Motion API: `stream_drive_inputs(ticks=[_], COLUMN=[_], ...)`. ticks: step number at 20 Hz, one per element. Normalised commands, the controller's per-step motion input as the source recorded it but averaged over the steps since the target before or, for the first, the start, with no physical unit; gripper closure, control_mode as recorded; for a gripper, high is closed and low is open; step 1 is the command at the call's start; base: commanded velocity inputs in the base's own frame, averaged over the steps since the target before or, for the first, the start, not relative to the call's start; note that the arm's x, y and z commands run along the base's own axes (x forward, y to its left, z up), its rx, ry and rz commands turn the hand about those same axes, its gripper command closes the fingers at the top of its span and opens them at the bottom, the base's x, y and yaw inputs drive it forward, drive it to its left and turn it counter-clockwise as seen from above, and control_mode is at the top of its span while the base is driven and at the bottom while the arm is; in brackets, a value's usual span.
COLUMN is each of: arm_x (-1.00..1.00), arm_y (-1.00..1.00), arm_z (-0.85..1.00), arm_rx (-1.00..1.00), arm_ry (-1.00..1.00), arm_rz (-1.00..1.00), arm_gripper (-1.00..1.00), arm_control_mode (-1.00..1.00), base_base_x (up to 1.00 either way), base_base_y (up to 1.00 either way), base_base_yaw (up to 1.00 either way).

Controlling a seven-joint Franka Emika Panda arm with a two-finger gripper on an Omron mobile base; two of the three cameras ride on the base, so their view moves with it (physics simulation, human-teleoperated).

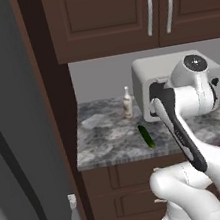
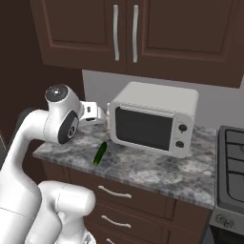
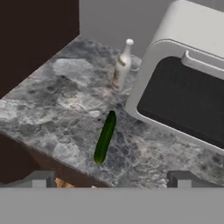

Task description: Place the liquors on the top shelf of the fridge to keep them out of children's reach, and place the cucumber on lower shelves for easy access.

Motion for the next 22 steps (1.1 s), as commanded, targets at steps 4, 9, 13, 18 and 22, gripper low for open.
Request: stream_drive_inputs(ticks=[4,9,13,18,22], arm_x=[0.14,0.18,0.19,0.2,0.19], arm_y=[0.0,0.0,0.0,0.0,0.0], arm_z=[-0.42,-0.44,-0.49,-0.53,-0.55], arm_rx=[-0.08,0.0,0.0,0.0,0.0], arm_ry=[0.17,0.09,0.08,0.12,0.13], arm_rz=[-0.16,-0.1,-0.07,-0.06,-0.06], arm_gripper=[-1.0,-1.0,-1.0,-1.0,-1.0], arm_control_mode=[-1.0,-1.0,-1.0,-1.0,-1.0], base_base_x=[0.0,0.0,0.0,0.0,0.0], base_base_y=[0.0,0.0,0.0,0.0,0.0], base_base_yaw=[0.0,0.0,0.0,0.0,0.0])
